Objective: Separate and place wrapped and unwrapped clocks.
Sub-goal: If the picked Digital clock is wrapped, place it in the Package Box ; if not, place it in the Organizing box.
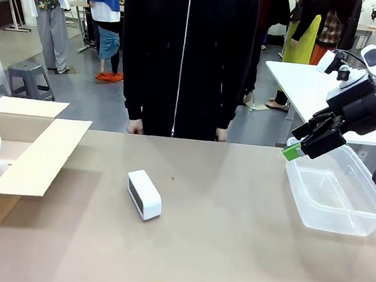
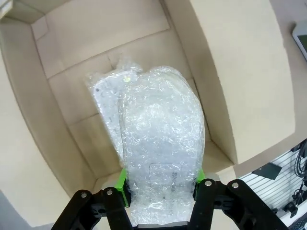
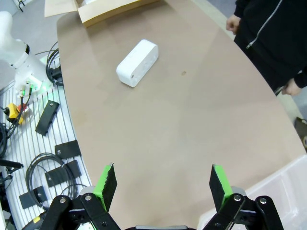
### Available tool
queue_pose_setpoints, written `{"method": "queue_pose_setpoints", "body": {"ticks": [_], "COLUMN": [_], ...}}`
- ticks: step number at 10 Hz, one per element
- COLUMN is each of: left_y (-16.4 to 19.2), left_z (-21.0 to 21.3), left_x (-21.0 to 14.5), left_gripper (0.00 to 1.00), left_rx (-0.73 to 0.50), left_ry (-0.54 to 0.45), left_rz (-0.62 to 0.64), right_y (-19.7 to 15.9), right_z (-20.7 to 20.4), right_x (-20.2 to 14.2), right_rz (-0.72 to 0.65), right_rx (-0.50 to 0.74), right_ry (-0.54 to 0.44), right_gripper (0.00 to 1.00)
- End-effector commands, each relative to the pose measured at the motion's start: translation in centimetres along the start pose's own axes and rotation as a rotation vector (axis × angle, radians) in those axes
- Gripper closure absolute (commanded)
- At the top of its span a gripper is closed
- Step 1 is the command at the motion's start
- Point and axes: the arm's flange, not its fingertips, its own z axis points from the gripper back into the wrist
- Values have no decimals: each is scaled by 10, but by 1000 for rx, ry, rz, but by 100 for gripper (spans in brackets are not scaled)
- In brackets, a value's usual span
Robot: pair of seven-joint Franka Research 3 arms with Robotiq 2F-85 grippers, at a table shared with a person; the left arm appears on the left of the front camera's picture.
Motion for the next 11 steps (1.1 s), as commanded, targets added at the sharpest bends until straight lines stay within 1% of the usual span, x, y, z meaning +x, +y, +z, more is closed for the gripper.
{"method": "queue_pose_setpoints", "body": {"ticks": [1, 4, 5, 6, 11], "left_y": [10, 16, 17, 16, 15], "left_z": [-4, -9, -9, -8, -6], "left_x": [0, 9, 12, 15, 23], "left_gripper": [46, 46, 46, 0, 0], "left_rx": [6, 7, 14, 16, 38], "left_ry": [-52, -154, -154, -157, -158], "left_rz": [42, -11, -7, -13, -44], "right_y": [0, 0, 0, 0, 0], "right_z": [-2, -2, -2, -2, -2], "right_x": [1, 1, 1, 1, 1], "right_rz": [-2, -2, -2, -2, -2], "right_rx": [23, 23, 23, 23, 23], "right_ry": [-22, -22, -22, -22, -22], "right_gripper": [0, 0, 0, 0, 0]}}
